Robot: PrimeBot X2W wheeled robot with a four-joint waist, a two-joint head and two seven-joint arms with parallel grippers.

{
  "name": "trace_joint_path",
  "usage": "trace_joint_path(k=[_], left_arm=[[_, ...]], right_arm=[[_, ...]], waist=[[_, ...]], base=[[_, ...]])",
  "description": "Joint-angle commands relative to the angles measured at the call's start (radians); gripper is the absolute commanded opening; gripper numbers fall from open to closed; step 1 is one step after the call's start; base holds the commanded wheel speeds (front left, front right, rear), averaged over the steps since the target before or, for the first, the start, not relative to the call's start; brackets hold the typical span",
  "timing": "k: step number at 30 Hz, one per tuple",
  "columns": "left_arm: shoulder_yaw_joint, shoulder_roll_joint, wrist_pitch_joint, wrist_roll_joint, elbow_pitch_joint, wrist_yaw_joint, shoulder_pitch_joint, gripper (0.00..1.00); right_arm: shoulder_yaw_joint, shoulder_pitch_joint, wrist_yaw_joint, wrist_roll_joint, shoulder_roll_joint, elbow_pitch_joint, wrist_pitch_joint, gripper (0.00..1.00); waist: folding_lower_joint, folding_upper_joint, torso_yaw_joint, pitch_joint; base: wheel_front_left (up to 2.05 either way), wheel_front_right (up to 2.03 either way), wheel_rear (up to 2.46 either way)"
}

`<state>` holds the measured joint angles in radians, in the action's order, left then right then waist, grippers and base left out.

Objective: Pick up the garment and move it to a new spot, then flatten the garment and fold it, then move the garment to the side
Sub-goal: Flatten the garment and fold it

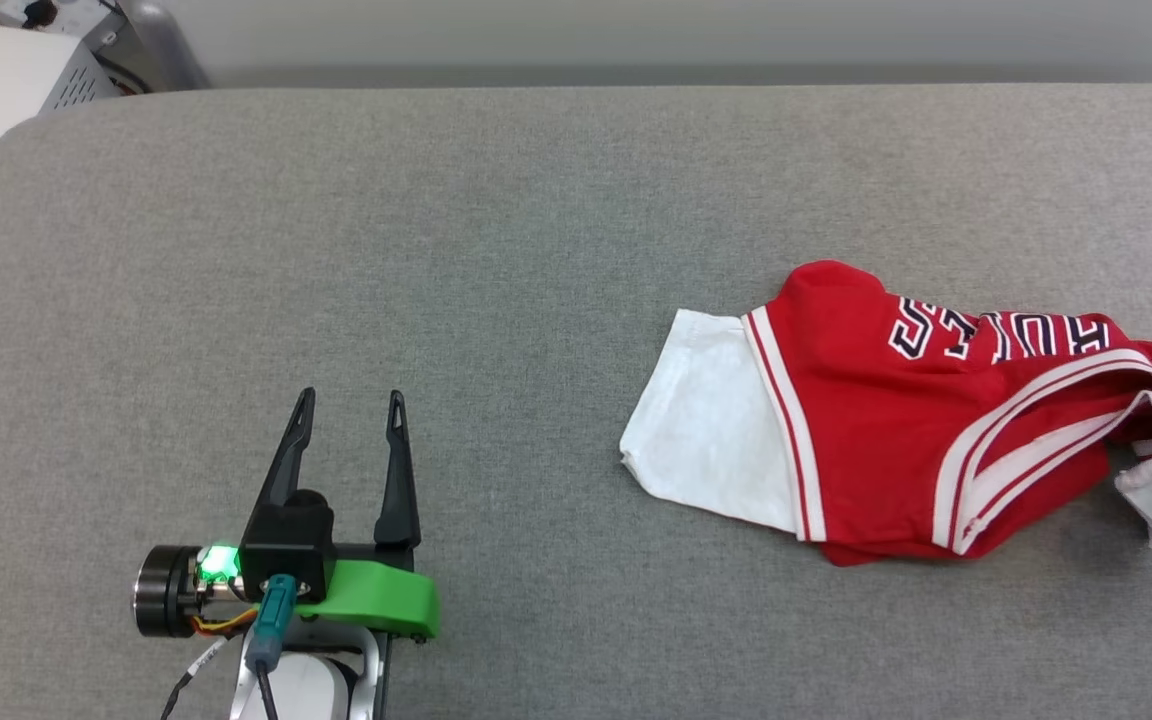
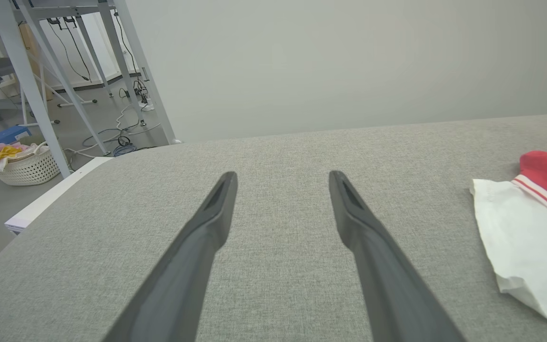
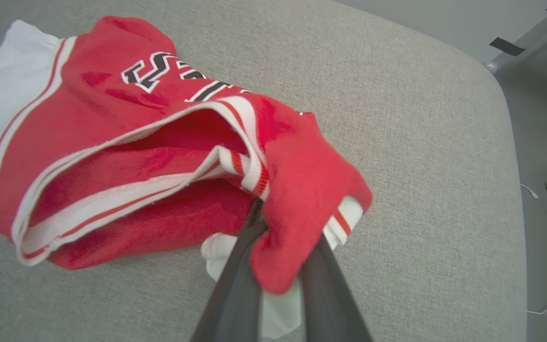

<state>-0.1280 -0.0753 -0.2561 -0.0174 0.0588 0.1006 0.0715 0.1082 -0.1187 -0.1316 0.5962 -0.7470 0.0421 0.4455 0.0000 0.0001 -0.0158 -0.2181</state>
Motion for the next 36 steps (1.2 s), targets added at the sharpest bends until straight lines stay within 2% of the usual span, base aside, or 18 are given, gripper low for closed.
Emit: trace_joint_path(k=[1,4,8,12,15,16,17,18,23,29,33,36], left_arm=[[-0.004,0.002,-0.006,0.006,0.0,-0.001,0.022,1.0],[-0.01,0.004,-0.006,0.006,0.001,-0.001,0.037,1.0],[-0.014,0.005,-0.006,0.006,0.005,0.001,0.047,1.0],[-0.018,0.006,-0.006,0.005,0.013,0.002,0.05,1.0],[-0.017,0.005,-0.006,0.005,0.02,0.003,0.045,1.0],[-0.016,0.004,-0.006,0.005,0.023,0.004,0.041,1.0],[-0.015,0.003,-0.006,0.005,0.024,0.004,0.037,1.0],[-0.014,0.002,-0.006,0.004,0.025,0.005,0.032,1.0],[-0.008,-0.006,-0.006,0.003,0.026,0.007,0.004,1.0],[-0.007,-0.014,-0.006,0.003,0.025,0.005,-0.015,1.0],[-0.008,-0.017,-0.006,0.003,0.025,0.002,-0.024,1.0],[-0.01,-0.018,-0.006,0.002,0.027,0.0,-0.029,1.0]], right_arm=[[0.001,-0.029,0.001,-0.001,-0.008,-0.054,-0.014,0.0],[0.03,-0.056,0.001,-0.005,-0.01,-0.186,-0.031,0.0],[0.105,-0.088,0.001,0.014,0.02,-0.344,-0.037,0.0],[0.181,-0.11,0.001,0.028,0.048,-0.444,-0.067,0.0],[0.205,-0.123,0.001,0.034,0.062,-0.477,-0.136,0.0],[0.207,-0.126,0.001,0.03,0.068,-0.484,-0.175,0.28],[0.206,-0.127,0.001,0.03,0.072,-0.488,-0.205,0.52],[0.201,-0.126,0.001,0.022,0.075,-0.487,-0.246,1.0],[0.135,-0.099,0.001,-0.024,0.095,-0.433,-0.409,1.0],[-0.027,-0.021,0.001,-0.154,0.168,-0.261,-0.505,1.0],[-0.144,0.028,0.001,-0.246,0.265,-0.108,-0.538,1.0],[-0.22,0.058,0.001,-0.329,0.376,0.013,-0.579,1.0]], waist=[[0.0,-0.0001,-0.023,-0.039],[0.0,-0.0001,-0.034,-0.058],[0.0,-0.0001,-0.041,-0.07],[0.0,-0.0001,-0.044,-0.064],[0.0,-0.0001,-0.04,-0.044],[0.0,-0.0001,-0.037,-0.033],[0.0,-0.0001,-0.035,-0.025],[0.0,-0.0001,-0.031,-0.015],[0.0,-0.0001,-0.007,0.032],[0.0,-0.0001,0.011,0.072],[0.0,-0.0001,0.011,0.097],[0.0,-0.0001,0.007,0.115]], base=[[0.0,0.0,0.0],[0.0,0.0,0.0],[0.0,0.0,0.0],[0.0,0.0,0.0],[0.0,0.0,0.0],[0.0,0.0,0.0],[0.0,0.0,0.0],[0.0,0.0,0.0],[0.0,0.0,0.0],[0.0,0.0,0.0],[0.0,0.0,0.0],[0.0,0.0,0.0]])
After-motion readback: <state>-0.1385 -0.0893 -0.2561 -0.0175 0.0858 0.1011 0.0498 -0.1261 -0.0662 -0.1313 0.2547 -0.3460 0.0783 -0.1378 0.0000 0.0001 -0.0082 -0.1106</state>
